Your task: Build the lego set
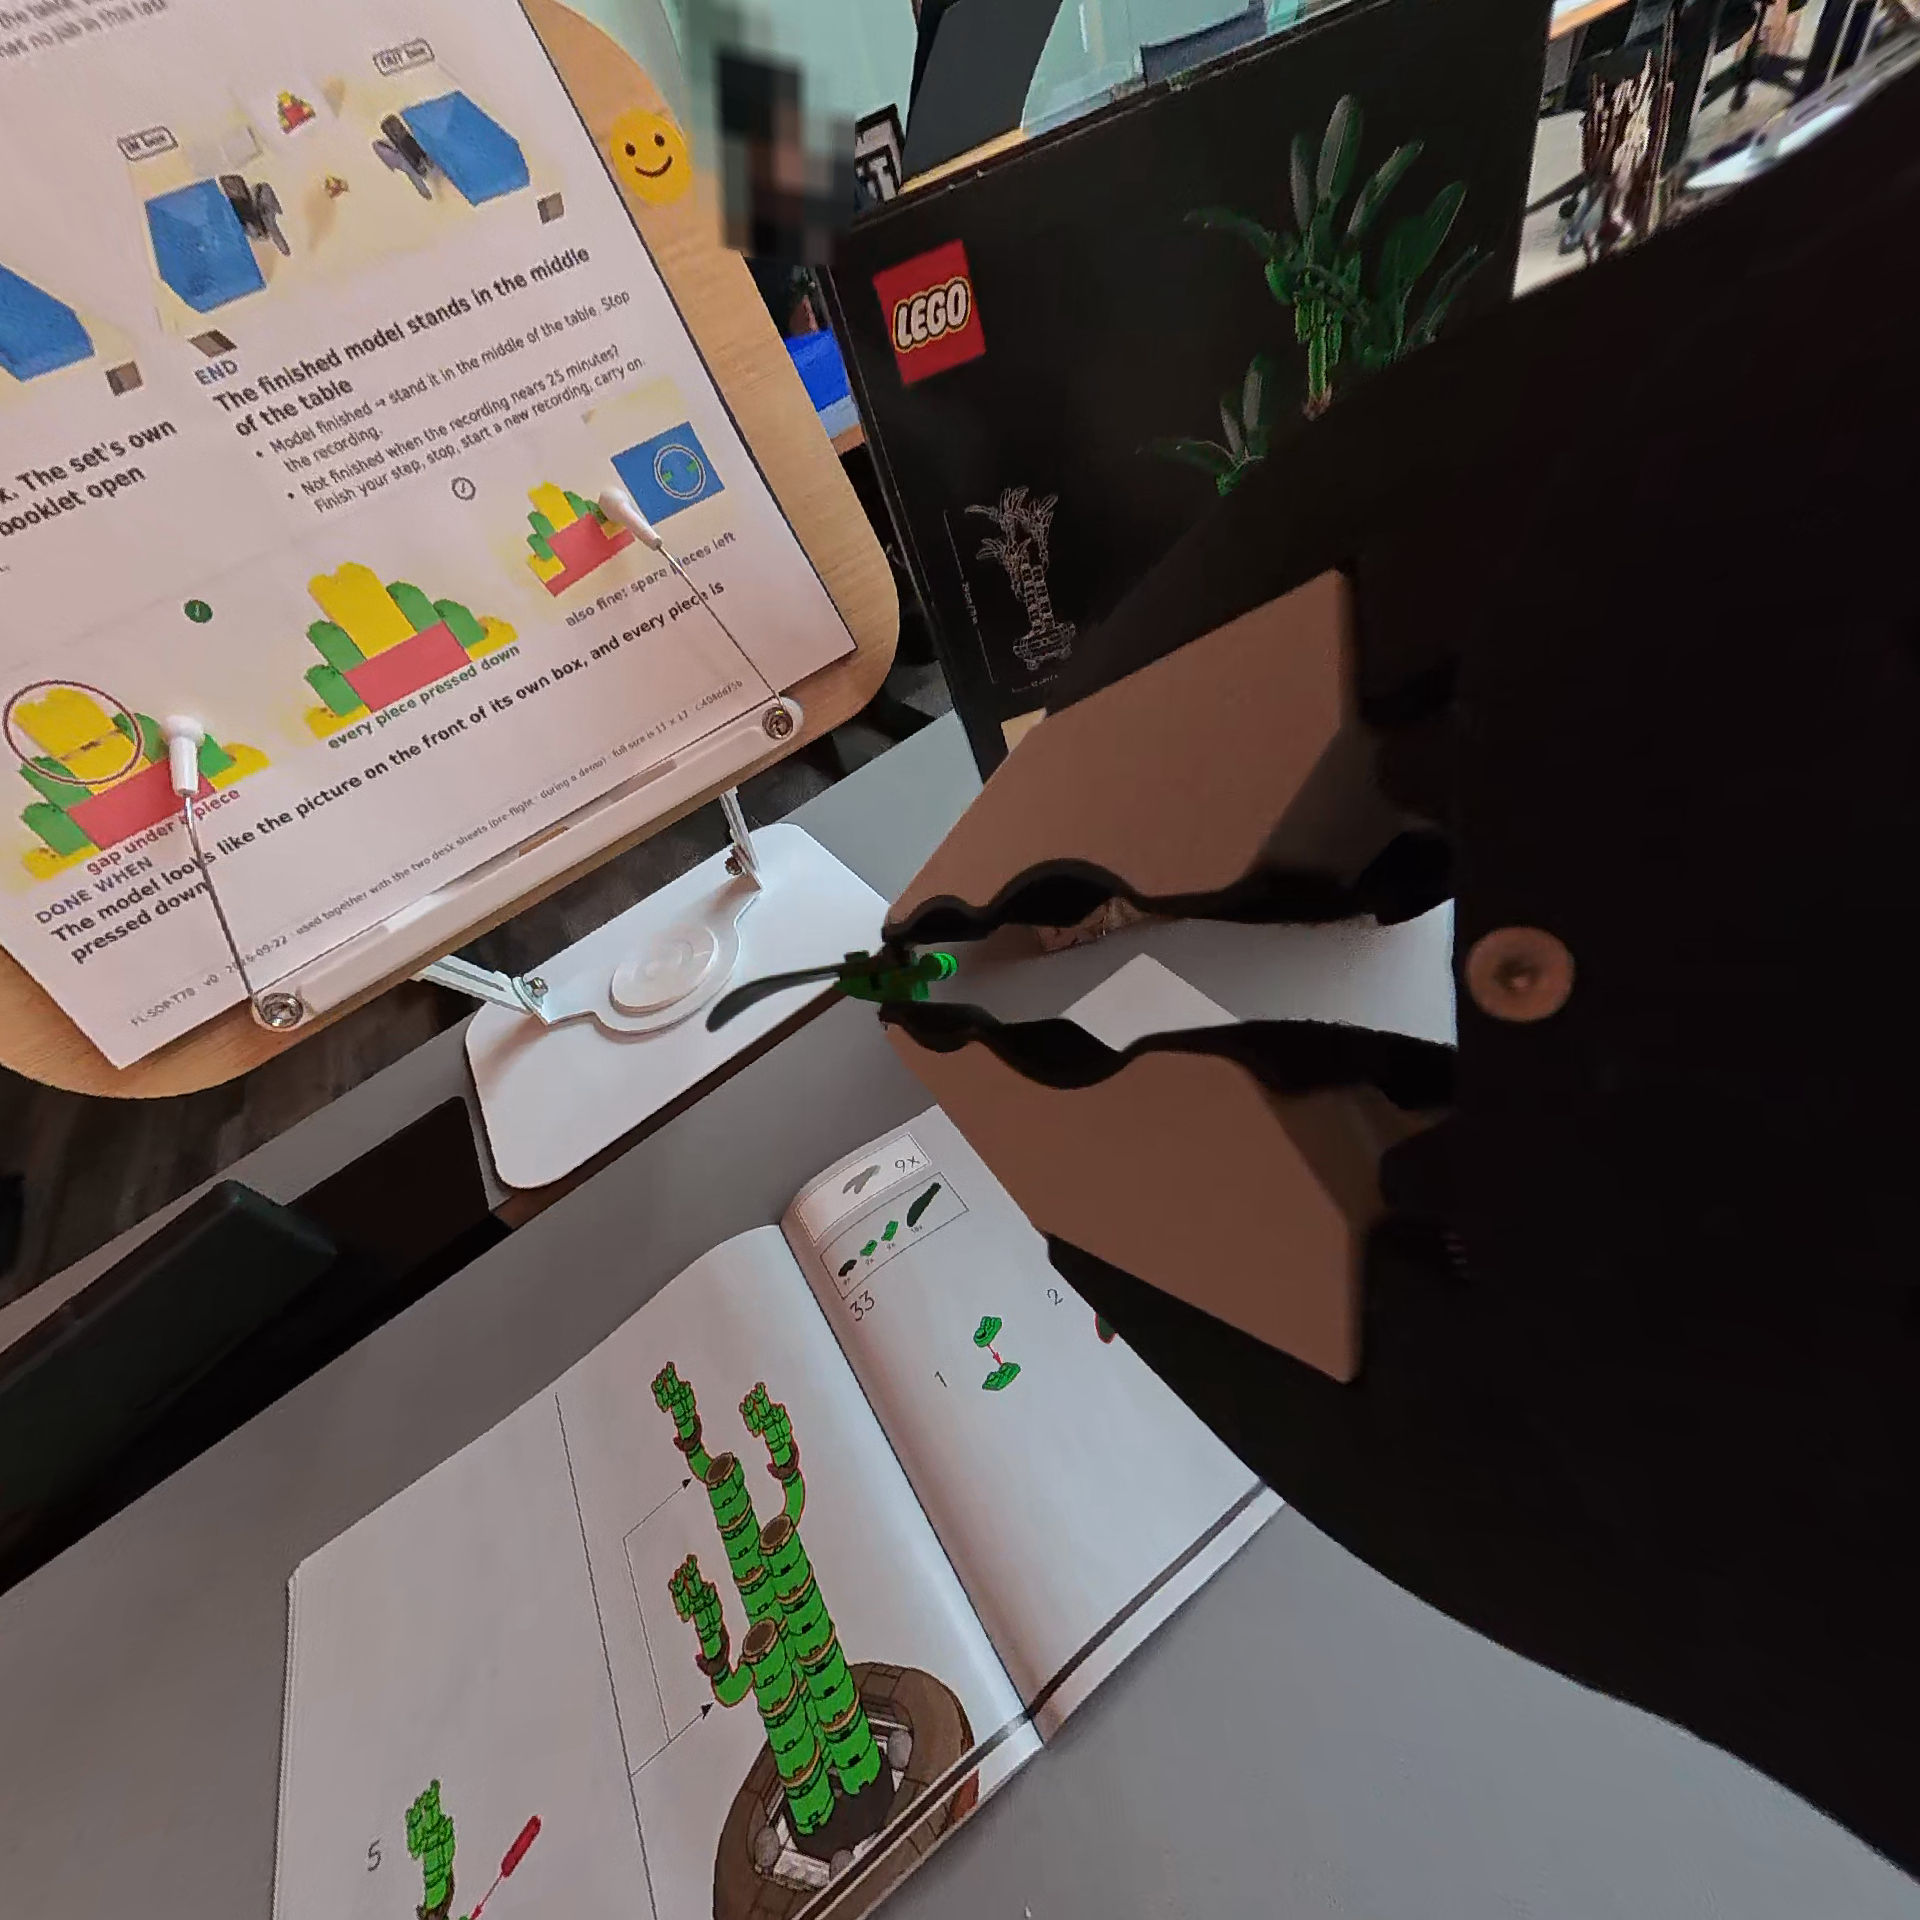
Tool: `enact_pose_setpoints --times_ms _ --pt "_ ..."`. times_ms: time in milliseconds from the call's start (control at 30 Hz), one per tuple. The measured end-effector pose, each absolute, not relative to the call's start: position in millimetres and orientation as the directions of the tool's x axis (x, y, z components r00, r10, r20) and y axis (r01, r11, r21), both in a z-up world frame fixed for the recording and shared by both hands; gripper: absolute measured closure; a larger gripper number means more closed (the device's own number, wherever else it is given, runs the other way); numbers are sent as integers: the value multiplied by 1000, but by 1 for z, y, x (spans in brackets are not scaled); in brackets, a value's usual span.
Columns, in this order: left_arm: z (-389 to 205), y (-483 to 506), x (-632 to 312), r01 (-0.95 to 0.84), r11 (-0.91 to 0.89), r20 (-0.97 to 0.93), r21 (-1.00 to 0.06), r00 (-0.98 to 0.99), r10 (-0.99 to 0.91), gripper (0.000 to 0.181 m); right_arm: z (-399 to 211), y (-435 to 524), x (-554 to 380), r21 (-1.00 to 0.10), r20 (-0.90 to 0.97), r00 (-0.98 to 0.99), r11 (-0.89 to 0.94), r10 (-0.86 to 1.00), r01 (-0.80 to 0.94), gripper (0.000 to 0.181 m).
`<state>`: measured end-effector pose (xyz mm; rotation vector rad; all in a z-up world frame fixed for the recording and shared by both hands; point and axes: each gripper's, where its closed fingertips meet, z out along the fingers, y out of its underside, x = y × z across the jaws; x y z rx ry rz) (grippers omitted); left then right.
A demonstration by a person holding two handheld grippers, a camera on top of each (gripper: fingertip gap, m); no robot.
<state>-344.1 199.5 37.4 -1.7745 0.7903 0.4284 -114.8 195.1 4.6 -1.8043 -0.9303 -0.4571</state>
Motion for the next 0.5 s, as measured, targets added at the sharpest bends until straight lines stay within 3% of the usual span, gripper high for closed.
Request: enact_pose_setpoints --times_ms 67,133,167,233,267,333,400,500 --pt "34 192 -325 -580 -181 -464 -794 771 -436 147 1 195 -116 -632 643 644 -189 414 752 172" --pt "48 169 -289 -307 -201 -103 -930 744 -660 152 -1 192 -127 -692 575 664 -149 478 707 172" --pt "67 151 -273 -126 -243 112 -962 627 -771 156 3 189 -139 -735 543 654 -78 526 673 172" --pt "111 123 -269 188 -391 432 -901 296 -852 156 20 163 -176 -761 594 508 232 624 606 172" --pt "122 120 -275 261 -457 509 -850 192 -839 155 28 145 -189 -715 677 422 406 603 569 172" --pt "113 122 -281 226 -504 540 -833 143 -829 146 53 132 -194 -597 802 426 590 419 544 173" --pt "91 121 -279 117 -552 564 -826 137 -814 128 69 117 -202 -568 816 440 658 374 494 172" --pt "89 110 -272 89 -652 651 -753 -44 -758 121 79 100 -212 -471 871 397 727 291 500 172"
